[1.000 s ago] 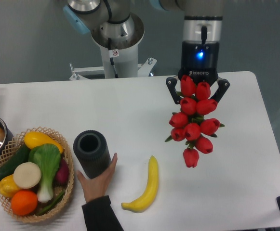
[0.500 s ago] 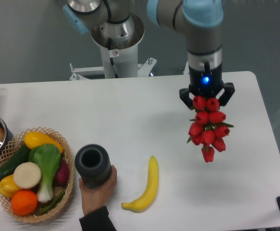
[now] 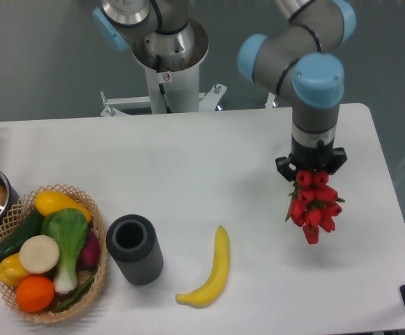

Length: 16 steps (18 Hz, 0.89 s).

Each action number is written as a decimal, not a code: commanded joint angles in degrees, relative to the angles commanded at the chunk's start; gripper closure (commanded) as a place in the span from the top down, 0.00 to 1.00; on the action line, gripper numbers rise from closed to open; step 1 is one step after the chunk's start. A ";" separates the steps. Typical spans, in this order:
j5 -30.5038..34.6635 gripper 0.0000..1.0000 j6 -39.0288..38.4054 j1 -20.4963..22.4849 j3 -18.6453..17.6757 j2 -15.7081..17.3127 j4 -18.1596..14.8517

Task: Place the flowers on the table
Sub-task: 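Carry the tulips sideways away from the banana and lower them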

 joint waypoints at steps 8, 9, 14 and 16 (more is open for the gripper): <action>-0.70 0.46 -2.64 0.09 3.69 -5.72 0.09; -0.70 0.46 -2.64 0.09 3.69 -5.90 0.09; -0.18 1.00 -1.76 0.09 4.57 -5.46 0.35; -0.09 1.00 -1.67 0.09 5.01 -4.67 0.35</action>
